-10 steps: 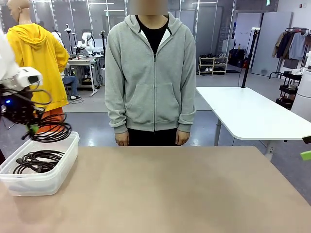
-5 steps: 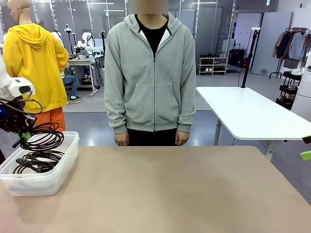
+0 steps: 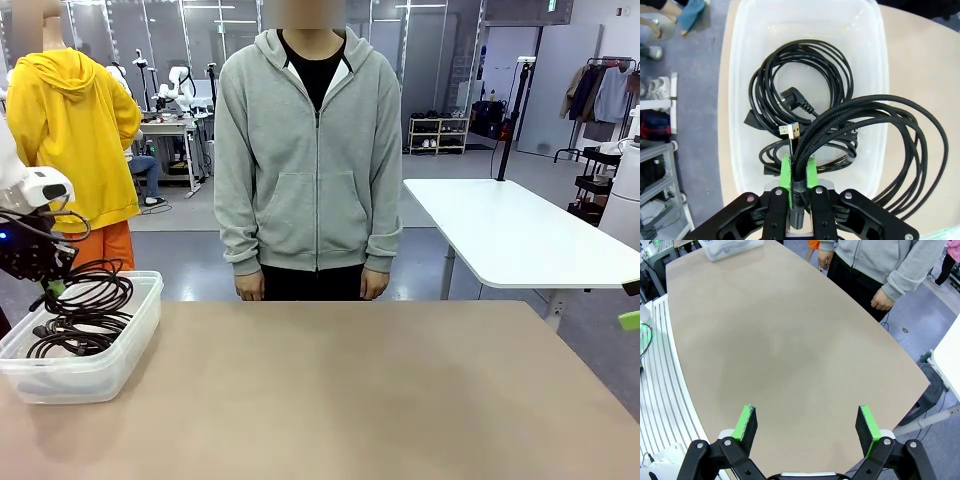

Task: Organize and store the cables.
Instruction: Place the USB Extension Cable into the Organizing box.

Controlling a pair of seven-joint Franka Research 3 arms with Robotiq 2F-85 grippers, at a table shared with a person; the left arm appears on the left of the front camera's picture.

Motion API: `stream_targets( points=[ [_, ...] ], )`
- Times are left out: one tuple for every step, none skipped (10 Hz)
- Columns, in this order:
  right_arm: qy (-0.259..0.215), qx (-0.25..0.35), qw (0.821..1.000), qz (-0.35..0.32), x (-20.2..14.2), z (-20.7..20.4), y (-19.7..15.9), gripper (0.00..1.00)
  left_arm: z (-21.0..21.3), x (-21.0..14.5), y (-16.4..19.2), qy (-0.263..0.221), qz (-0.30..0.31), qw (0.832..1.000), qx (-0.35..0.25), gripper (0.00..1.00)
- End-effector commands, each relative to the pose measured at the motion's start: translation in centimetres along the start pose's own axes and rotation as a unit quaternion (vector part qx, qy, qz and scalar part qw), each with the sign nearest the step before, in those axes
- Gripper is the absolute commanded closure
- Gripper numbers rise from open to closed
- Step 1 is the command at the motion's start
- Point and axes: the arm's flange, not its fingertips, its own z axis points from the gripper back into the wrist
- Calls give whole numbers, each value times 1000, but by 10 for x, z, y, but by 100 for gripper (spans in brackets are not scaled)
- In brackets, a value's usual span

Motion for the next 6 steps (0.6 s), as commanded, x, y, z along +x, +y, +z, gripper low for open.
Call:
stream_targets(
  points=[
    [-8,0,1000,9,-1,-1,-1,0,-38,17,6,0,4,1000,8,86],
    [-8,0,1000,9,-1,-1,-1,0,-51,20,8,2,21,999,29,86],
    [-8,0,1000,9,-1,-1,-1,0,-61,24,11,10,26,999,22,86],
    [-8,0,1000,9,-1,-1,-1,0,-72,26,15,16,38,998,45,86],
    [-8,0,1000,9,-1,-1,-1,0,-82,28,16,23,50,997,58,72],
    [-8,0,1000,9,-1,-1,-1,0,-86,27,17,27,56,996,63,51]
  ],
)
